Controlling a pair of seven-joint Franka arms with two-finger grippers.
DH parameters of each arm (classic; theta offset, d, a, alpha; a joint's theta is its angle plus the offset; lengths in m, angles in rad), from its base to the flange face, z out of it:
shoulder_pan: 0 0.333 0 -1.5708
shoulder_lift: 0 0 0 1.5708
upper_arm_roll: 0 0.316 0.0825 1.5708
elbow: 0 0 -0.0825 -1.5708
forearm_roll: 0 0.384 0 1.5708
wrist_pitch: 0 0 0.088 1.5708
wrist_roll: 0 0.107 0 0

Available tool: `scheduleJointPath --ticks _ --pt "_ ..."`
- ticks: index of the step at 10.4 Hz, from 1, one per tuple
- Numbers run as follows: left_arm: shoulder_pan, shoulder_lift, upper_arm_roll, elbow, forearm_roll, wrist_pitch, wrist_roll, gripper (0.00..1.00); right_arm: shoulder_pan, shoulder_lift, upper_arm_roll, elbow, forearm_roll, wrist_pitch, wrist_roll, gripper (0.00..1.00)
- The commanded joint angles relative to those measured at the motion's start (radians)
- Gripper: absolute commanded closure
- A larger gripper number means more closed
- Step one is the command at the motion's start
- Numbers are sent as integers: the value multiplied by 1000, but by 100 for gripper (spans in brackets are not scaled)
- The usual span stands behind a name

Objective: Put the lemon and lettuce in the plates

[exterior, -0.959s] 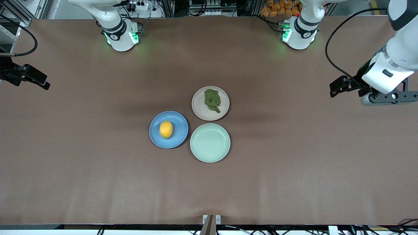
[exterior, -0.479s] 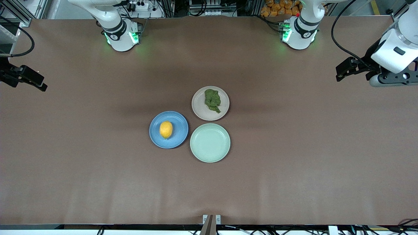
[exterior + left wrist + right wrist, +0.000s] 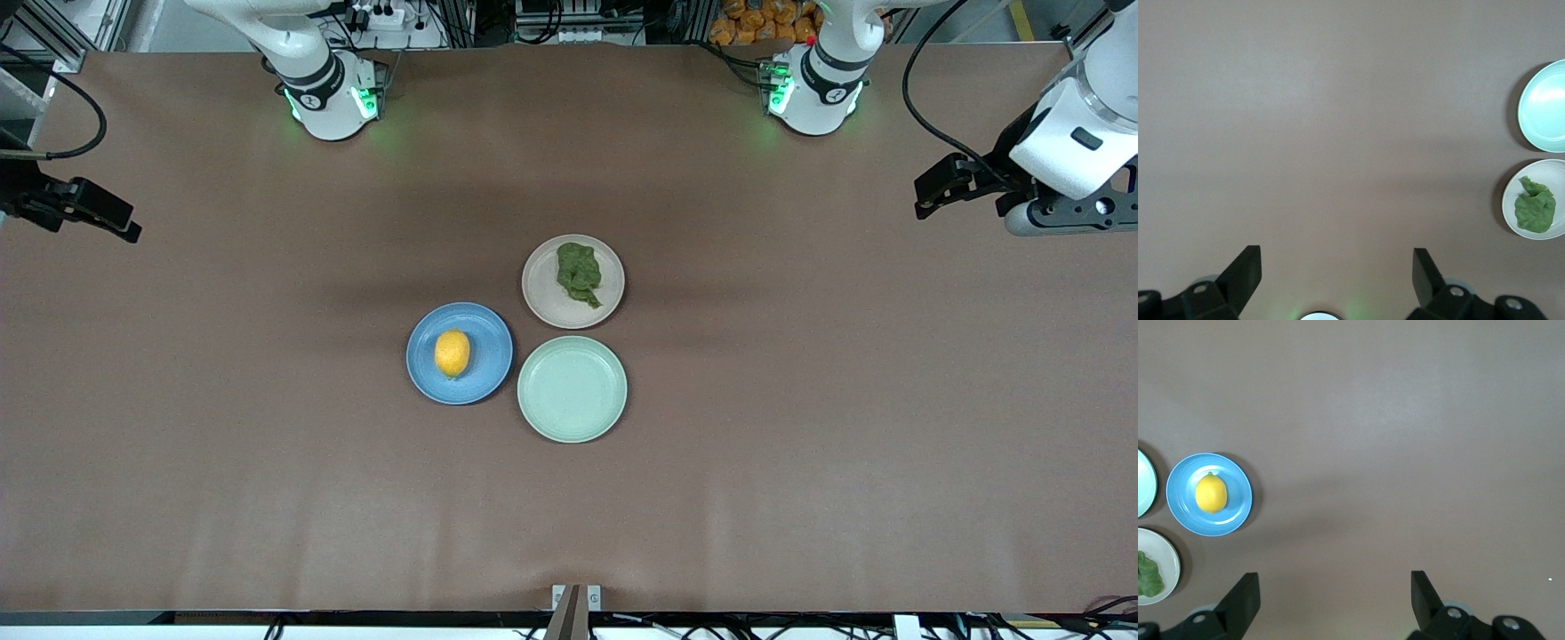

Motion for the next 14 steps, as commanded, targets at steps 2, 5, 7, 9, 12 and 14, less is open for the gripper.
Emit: scheduleJointPath --ticks 2,5,7,9,12,14 --pt "8 6 -1 36 -16 28 69 0 8 -1 -1 2 18 -22 -7 0" --pt "8 5 -1 36 -20 40 72 0 11 0 2 2 18 -24 -7 0" --pt "7 6 -2 34 -16 63 71 0 13 -1 2 2 18 -25 -7 0" --pt "8 6 -1 34 -16 65 71 0 13 -1 1 2 18 -25 -8 0" --pt "8 6 -1 34 -12 65 71 0 12 0 1 3 18 -25 -8 0" --pt "8 6 -1 34 -15 65 71 0 13 0 1 2 18 -25 -9 0"
